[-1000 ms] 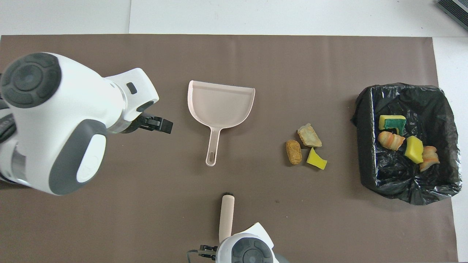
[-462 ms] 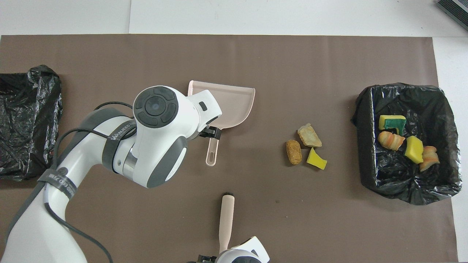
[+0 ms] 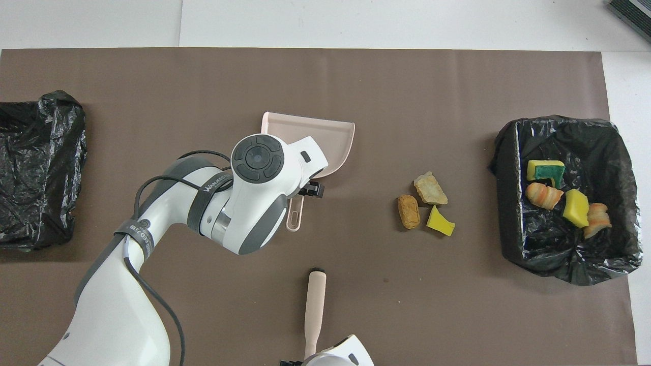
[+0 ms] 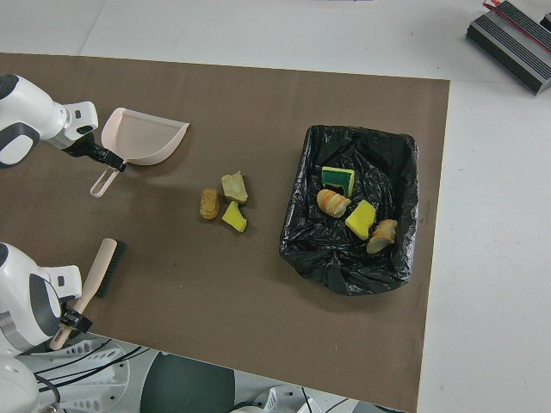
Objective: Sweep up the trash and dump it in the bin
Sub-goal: 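Grasp the dustpan with the left gripper while the right gripper grasps the brush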
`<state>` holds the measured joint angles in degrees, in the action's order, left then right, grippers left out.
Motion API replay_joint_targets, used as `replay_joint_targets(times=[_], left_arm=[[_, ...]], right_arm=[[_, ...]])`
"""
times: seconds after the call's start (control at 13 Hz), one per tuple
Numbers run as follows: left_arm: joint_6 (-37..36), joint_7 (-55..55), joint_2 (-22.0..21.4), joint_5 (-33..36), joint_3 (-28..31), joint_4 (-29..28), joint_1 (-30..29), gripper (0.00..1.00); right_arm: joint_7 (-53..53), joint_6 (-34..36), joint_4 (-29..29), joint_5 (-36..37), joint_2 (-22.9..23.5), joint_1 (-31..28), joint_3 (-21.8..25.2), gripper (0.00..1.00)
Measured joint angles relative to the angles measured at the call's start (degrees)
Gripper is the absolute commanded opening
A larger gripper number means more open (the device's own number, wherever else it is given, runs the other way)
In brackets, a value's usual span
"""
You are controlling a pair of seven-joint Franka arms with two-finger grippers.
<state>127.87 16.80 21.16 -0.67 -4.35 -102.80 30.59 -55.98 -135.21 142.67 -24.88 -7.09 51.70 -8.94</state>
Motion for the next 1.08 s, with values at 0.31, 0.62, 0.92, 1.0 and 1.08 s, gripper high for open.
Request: replay_joint_targets(times=[0.31,0.62,0.92,1.0,1.08], left_arm=[[0.1,0.3,0.0,0.0,0.0,0.0,0.1,0.30],[0.4,0.3,0.0,0.1,0.1,0.1,0.1,0.00],[-0.5,-11.9,-0.8,0.5,1.2,0.9,-1.0,0.04],[-2.2,-16.7,-1.6,0.5,1.5,1.1,-2.2,0.02],[-4.2,-21.9,-2.4,0.5,1.5,1.3,-3.4,0.00]], right_arm=[[-1.0,-4.0,1.7,-0.5,0.3,2.4,0.0,0.00],[-1.3,-2.9,1.5,-0.6,0.2,2.4,0.4,0.00],[1.7,16.0,-2.6,5.1,-5.7,-5.6,1.0,0.00],[4.1,21.4,-3.3,7.3,-8.4,-8.5,1.2,0.00],[7.2,26.3,-4.0,10.0,-10.6,-11.6,1.3,0.00]])
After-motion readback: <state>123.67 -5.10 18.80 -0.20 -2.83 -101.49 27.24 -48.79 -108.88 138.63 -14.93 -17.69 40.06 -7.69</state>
